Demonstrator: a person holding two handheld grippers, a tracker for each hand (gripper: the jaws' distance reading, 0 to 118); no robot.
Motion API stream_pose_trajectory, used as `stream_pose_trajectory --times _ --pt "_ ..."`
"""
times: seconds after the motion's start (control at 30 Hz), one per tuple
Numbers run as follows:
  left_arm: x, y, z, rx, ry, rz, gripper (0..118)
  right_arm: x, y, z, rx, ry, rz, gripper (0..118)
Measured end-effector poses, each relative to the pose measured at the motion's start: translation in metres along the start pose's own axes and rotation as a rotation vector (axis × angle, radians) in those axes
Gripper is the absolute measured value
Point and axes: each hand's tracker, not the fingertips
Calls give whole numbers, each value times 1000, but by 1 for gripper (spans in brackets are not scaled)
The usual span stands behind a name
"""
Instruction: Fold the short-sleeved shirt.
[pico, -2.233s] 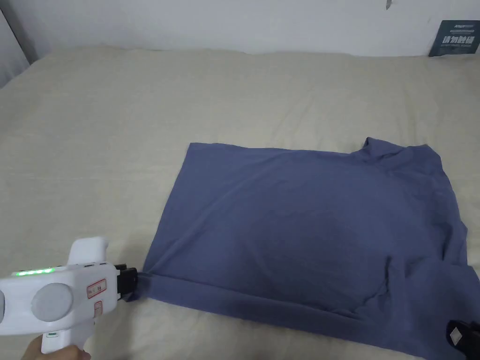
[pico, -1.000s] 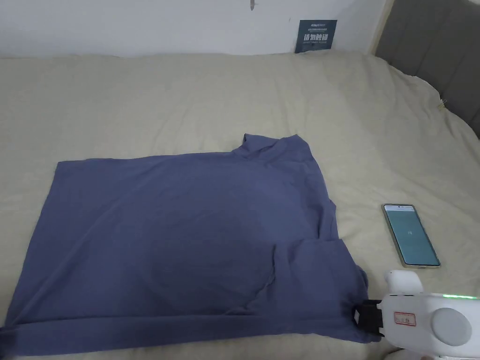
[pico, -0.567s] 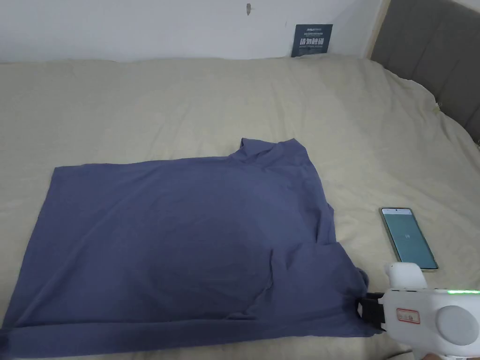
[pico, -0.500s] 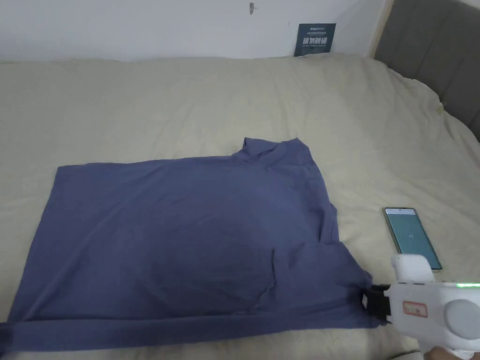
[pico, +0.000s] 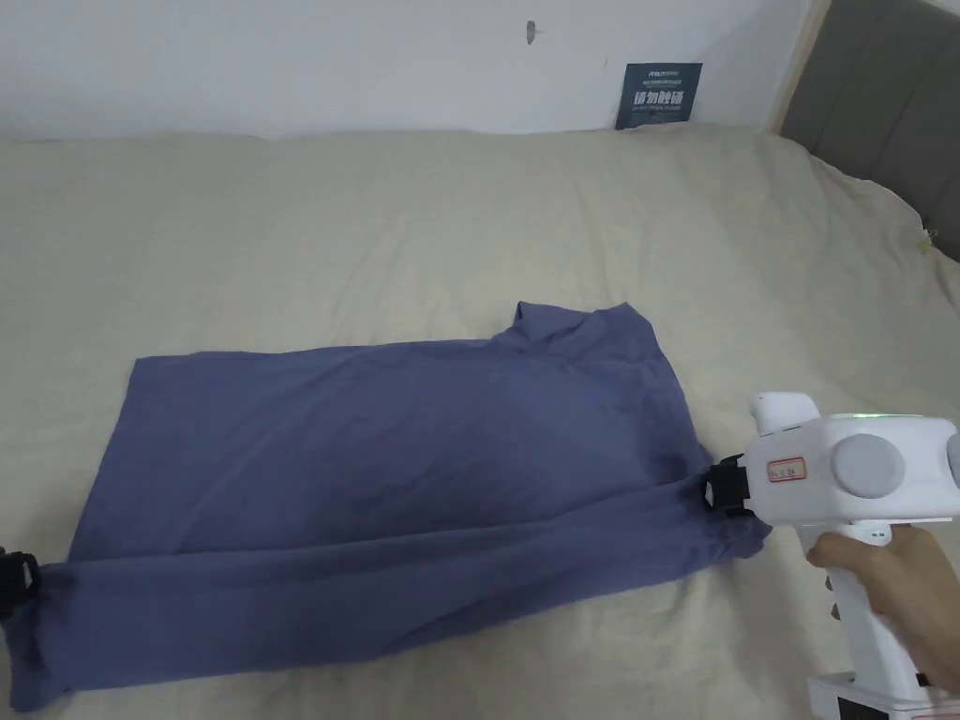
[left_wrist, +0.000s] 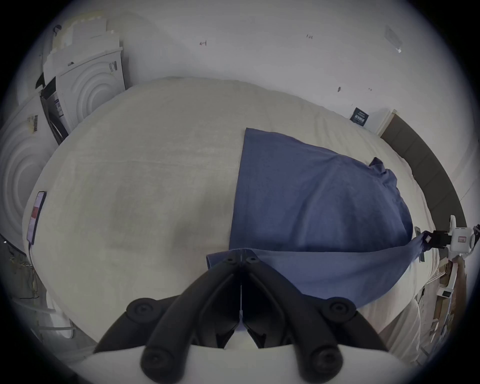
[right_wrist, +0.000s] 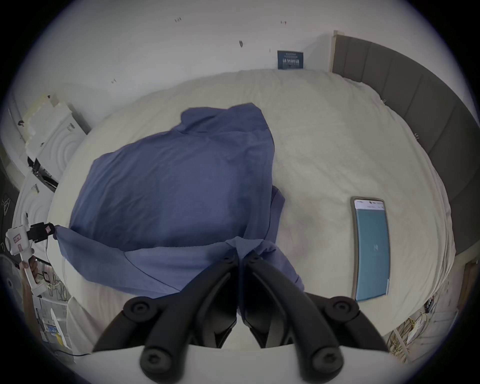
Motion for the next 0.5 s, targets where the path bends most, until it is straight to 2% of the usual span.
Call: stream_pose_trajectory --times 0.1,0.13,0.17,0.2,0.23,0.27,0.3,0.33,0.4,0.5 --pt "0 7 -22 -29 20 -12 0 3 12 -26 -59 -3 -17 7" --pt "0 8 -27 -34 24 -17 0 3 14 -33 -73 -1 -13 11" --pt "1 9 -31 -46 37 -18 0 2 15 -36 -72 -8 -15 22" --pt "2 8 -35 -54 40 -31 7 1 15 -40 -74 -11 -10 45" --pt "3 7 -37 -54 56 -55 30 5 14 -46 -84 -18 0 86" --pt "3 7 -38 -54 94 -64 57 5 12 -49 -95 -17 2 105" --pt "2 7 -39 -69 107 -61 84 5 9 -48 -102 -20 3 110" --pt "1 6 -38 -68 96 -46 102 4 6 -44 -89 -18 0 110" --pt "-5 2 -25 -25 41 3 102 8 3 -32 -44 15 -11 110" --pt "-7 0 -3 -19 41 29 103 8 -3 -7 31 11 -21 110"
